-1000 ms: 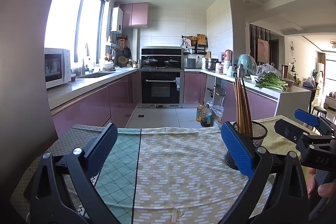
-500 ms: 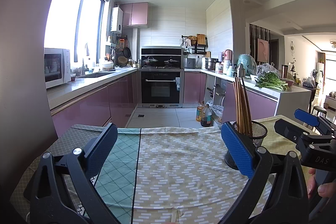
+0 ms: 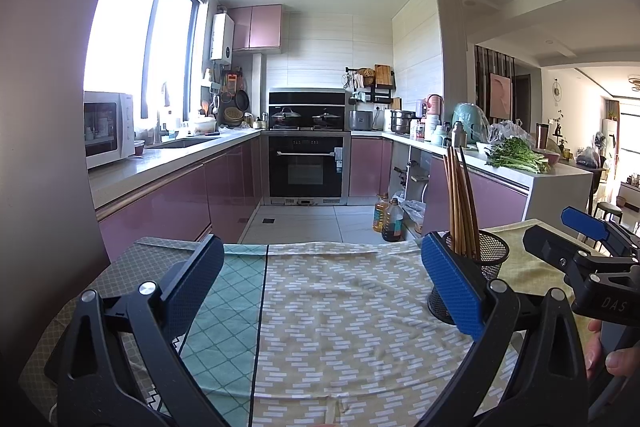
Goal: Organize utensils
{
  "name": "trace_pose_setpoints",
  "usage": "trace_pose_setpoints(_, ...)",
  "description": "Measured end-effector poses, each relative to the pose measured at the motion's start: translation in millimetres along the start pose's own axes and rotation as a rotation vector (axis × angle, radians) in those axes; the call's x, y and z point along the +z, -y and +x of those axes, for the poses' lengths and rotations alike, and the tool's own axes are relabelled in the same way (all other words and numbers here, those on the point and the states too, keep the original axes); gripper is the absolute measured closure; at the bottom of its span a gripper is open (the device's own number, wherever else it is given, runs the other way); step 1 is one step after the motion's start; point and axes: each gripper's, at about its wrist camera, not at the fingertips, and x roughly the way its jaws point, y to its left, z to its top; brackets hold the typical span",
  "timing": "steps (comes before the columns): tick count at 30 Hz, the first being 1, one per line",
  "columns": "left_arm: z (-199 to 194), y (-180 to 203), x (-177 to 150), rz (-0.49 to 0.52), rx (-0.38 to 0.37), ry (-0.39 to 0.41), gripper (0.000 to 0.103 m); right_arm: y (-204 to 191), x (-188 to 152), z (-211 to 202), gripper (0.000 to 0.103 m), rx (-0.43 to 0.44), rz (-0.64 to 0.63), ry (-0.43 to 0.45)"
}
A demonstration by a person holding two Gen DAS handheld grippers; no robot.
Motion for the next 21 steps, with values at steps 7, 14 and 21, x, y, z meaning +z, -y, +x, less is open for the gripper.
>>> trace_pose_setpoints(7, -0.3, 0.1, 0.0, 0.001, 0.001, 0.0, 0.006, 0.5, 0.2, 0.0, 0.007, 0.0, 0.0, -0.001)
trace_pose_setpoints(14, -0.5, 0.0, 0.2, -0.001, 0.0, 0.0, 0.006, 0.6, 0.2, -0.1, 0.007, -0.002, 0.001, 0.0)
trace_pose_setpoints(21, -0.4, 0.1, 0.3, 0.001, 0.002, 0.0, 0.006, 1.0, -0.7, 0.5, 0.007, 0.002, 0.005, -0.003)
